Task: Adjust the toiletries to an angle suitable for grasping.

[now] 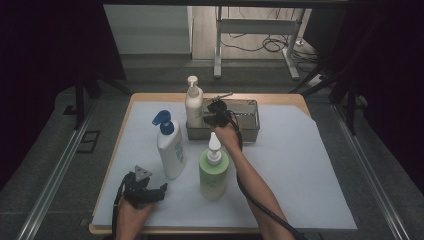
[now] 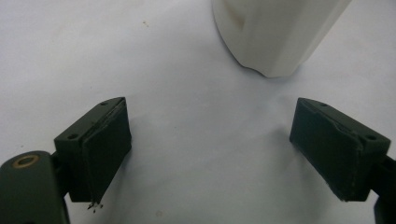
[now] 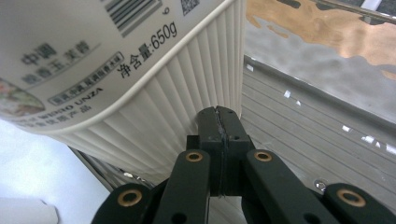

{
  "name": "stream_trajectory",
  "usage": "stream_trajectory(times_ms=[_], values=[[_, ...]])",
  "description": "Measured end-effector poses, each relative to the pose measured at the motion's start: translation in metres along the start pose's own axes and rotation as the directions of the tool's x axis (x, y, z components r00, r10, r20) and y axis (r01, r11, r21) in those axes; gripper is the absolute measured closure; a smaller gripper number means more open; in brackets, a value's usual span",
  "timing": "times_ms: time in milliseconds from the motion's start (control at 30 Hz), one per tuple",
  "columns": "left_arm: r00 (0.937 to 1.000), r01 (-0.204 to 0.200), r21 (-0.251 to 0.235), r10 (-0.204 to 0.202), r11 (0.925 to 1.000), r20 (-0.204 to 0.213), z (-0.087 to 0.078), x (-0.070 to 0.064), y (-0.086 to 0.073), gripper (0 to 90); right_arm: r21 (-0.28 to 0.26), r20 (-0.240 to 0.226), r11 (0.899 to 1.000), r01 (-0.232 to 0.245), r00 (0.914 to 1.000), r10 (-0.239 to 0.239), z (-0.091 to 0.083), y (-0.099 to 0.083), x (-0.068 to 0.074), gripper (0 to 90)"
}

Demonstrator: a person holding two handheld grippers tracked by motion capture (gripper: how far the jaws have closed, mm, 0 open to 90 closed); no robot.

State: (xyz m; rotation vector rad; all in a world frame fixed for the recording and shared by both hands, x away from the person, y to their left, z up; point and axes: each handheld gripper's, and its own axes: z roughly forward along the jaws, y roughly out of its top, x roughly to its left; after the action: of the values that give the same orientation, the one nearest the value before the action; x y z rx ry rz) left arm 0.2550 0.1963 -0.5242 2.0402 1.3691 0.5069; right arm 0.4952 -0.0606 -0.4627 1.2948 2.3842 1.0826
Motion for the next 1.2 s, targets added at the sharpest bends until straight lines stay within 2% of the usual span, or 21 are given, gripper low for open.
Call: stream_trajectory(times_ms=[100, 400, 533, 567, 667, 867, 1033, 1200], values=[[1.0000, 0.000, 0.000, 0.000, 1.0000, 0.000, 0.000, 0.000, 0.000, 12.1, -0.002, -0.011, 1.000, -0.015, 0.9998, 0.015, -0.001, 0.000, 0.000, 89.7], [1.0000, 0.000, 0.000, 0.000, 1.0000, 0.000, 0.000, 0.000, 0.000, 12.1, -0.019, -0.011, 1.000, -0.011, 0.9999, 0.011, -0.002, -0.003, -0.001, 89.1], [1.0000, 0.000, -0.001, 0.000, 1.0000, 0.000, 0.000, 0.000, 0.000, 12.1, -0.005, 0.011, 1.000, 0.011, 0.9999, -0.011, -0.003, -0.003, -0.002, 81.2], [1.0000, 0.000, -0.001, 0.000, 1.0000, 0.000, 0.000, 0.000, 0.000, 12.1, -0.007, 0.002, 1.000, 0.009, 1.0000, -0.009, -0.004, -0.003, -0.003, 80.5], [1.0000, -0.001, 0.000, 0.001, 1.0000, -0.001, 0.000, 0.000, 0.000, 12.1, -0.013, 0.013, 1.000, 0.022, 0.9997, -0.022, -0.009, -0.003, -0.003, 78.0], [1.0000, 0.000, -0.001, 0.000, 1.0000, -0.001, 0.000, 0.000, 0.000, 12.1, -0.032, 0.027, 0.999, 0.031, 0.9992, -0.030, -0.024, -0.006, -0.009, 65.8], [1.0000, 0.000, -0.001, 0.000, 1.0000, -0.001, 0.000, 0.000, 0.000, 12.1, -0.057, 0.012, 0.997, 0.048, 0.9988, -0.048, -0.038, -0.010, -0.017, 57.6], [1.0000, 0.000, -0.001, 0.000, 1.0000, 0.000, 0.000, 0.000, 0.000, 12.1, -0.067, 0.008, 0.996, 0.066, 0.9978, -0.066, -0.050, -0.013, -0.019, 47.3]])
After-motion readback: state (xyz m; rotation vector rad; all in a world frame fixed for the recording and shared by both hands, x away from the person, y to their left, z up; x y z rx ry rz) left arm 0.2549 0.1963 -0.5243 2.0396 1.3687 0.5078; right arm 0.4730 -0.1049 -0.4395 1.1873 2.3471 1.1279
